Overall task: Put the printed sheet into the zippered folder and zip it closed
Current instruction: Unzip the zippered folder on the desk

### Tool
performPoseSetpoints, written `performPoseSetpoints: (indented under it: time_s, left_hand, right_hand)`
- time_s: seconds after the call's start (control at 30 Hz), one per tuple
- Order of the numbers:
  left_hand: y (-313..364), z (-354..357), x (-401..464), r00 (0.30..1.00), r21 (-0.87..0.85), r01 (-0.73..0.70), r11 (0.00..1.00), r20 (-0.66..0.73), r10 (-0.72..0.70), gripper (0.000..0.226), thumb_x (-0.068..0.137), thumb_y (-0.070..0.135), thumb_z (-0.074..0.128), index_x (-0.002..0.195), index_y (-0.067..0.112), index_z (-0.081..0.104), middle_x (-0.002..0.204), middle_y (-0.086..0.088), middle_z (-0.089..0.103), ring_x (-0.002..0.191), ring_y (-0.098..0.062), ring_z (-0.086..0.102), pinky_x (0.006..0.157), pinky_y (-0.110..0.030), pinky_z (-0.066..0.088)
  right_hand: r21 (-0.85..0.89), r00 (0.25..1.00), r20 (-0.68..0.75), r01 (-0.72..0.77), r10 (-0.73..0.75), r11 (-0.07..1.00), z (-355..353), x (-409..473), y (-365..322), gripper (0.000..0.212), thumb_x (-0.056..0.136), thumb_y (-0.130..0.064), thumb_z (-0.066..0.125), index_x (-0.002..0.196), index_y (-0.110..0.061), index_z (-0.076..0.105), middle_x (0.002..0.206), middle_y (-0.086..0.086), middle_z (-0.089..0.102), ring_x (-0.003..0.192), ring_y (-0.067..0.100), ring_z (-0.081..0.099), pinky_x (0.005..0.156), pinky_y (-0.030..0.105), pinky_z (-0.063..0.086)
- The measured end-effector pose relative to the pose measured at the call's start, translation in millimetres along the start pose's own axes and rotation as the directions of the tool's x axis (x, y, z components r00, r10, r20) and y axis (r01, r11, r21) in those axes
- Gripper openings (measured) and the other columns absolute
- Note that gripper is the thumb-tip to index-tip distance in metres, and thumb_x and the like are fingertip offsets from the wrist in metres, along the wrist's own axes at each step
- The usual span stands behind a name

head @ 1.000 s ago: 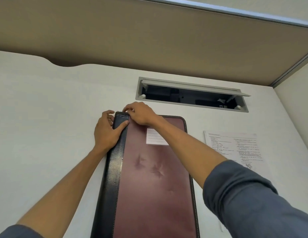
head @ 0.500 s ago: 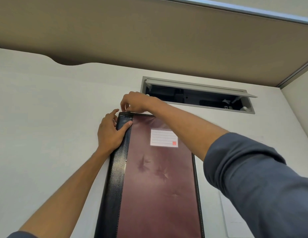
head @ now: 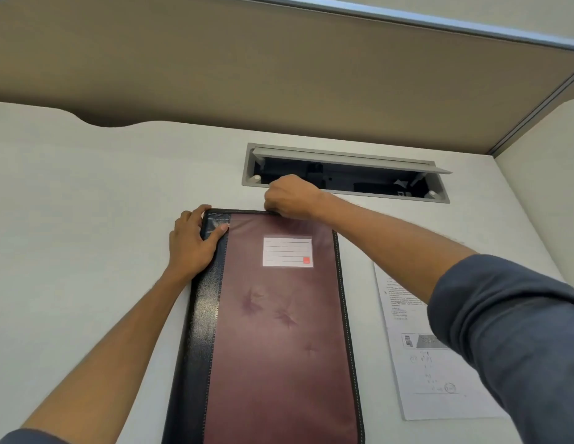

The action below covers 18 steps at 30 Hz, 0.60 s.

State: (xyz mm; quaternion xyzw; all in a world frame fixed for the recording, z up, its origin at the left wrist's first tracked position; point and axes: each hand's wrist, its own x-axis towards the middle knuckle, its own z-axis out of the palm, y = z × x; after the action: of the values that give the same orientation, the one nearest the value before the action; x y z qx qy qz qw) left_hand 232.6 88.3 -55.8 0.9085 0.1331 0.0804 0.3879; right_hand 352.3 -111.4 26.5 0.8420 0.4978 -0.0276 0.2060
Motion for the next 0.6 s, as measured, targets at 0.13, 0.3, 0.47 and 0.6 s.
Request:
performPoseSetpoints:
  time_s: [0.13,0.3,0.47,0.6]
  left_hand:
    - [1,-3,0,1.0,-0.019,0.002,1.0,0.012,-0.001,0.053,0.086,0.047,0.064,0.132,0.023,0.051,0.104,-0.003,0.05,0.106,-0.028,0.05,0.096,-0.047,0.04]
    - [6,2,0,0.999,0.066,0.022,0.998,0.024,-0.023,0.053,0.086,0.05,0.062,0.132,0.025,0.051,0.108,-0.007,0.053,0.11,-0.029,0.048,0.094,-0.045,0.035]
    - [17,6,-5,1.0,0.254,-0.012,0.967,0.014,0.009,0.051,0.091,0.049,0.046,0.133,0.02,0.047,0.124,-0.014,0.047,0.119,-0.033,0.039,0.098,-0.047,0.03]
    - [44,16,-3,0.986,0.382,-0.168,0.909,0.062,0.156,0.051,0.084,0.04,0.034,0.123,0.016,0.055,0.133,-0.012,0.042,0.131,-0.03,0.029,0.105,-0.047,0.019]
  right_hand:
    - [-0.005,0.998,0.037,-0.045,0.046,0.999,15,-34,19,0.023,0.085,-0.003,0.048,0.078,-0.011,0.068,0.076,0.007,0.065,0.071,0.026,0.06,0.053,0.031,0.037]
    - [0.08,0.987,0.016,-0.158,0.158,0.984,38,-74,34,0.027,0.093,-0.012,0.044,0.083,-0.015,0.07,0.082,0.003,0.069,0.075,0.026,0.063,0.058,0.031,0.045]
    - [0.177,0.979,-0.02,-0.197,0.204,0.964,44,-77,29,0.026,0.099,-0.02,0.046,0.1,-0.019,0.072,0.098,0.0,0.07,0.083,0.024,0.065,0.065,0.034,0.052]
    - [0.221,0.985,-0.014,-0.163,0.17,0.962,39,-68,29,0.024,0.097,-0.02,0.049,0.102,-0.022,0.072,0.1,0.0,0.07,0.086,0.026,0.064,0.061,0.03,0.043]
